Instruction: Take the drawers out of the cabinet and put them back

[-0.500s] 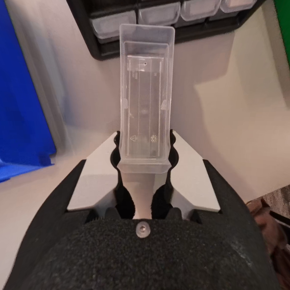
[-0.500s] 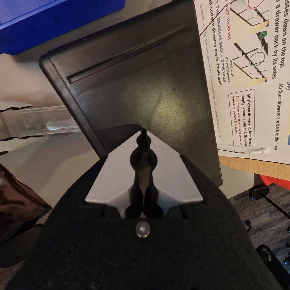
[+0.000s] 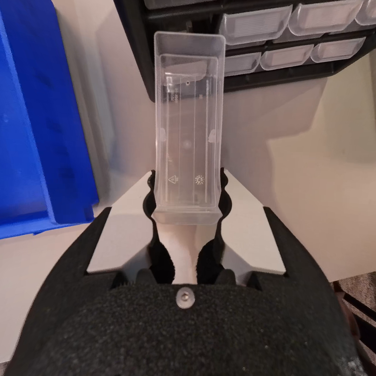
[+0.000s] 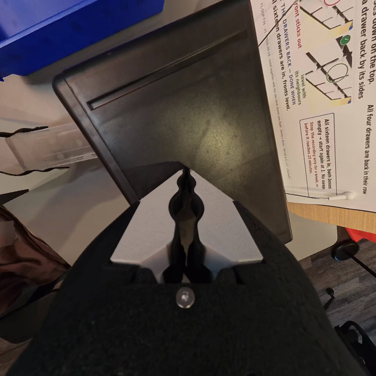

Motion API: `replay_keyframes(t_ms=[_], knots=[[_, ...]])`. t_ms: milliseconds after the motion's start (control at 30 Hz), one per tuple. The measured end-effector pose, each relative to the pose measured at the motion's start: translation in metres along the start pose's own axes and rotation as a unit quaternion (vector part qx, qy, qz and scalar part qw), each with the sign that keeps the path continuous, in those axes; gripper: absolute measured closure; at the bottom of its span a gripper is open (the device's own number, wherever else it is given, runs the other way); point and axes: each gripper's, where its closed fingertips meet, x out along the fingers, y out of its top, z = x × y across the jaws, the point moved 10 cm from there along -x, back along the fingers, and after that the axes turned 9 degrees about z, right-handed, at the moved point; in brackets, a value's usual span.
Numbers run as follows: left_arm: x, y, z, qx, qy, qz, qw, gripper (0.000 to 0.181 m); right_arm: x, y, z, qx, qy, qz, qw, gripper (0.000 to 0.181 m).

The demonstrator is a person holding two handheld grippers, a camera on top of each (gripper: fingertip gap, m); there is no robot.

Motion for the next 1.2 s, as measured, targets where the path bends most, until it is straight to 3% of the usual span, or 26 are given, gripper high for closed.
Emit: replay_keyframes(t_ms=[533,1200], knots=[[0.002,0.007,0.002,-0.031,0.013,0.030,0.999,0.121,0.000,0.000,0.000,0.004,-0.001,-0.003,1.000,0.181],[0.036,0.017,0.011,-0.050,0.040,0.108,0.992,0.119,0.000,0.001,0.001,0.005,0.004,-0.009,1.000,0.181]])
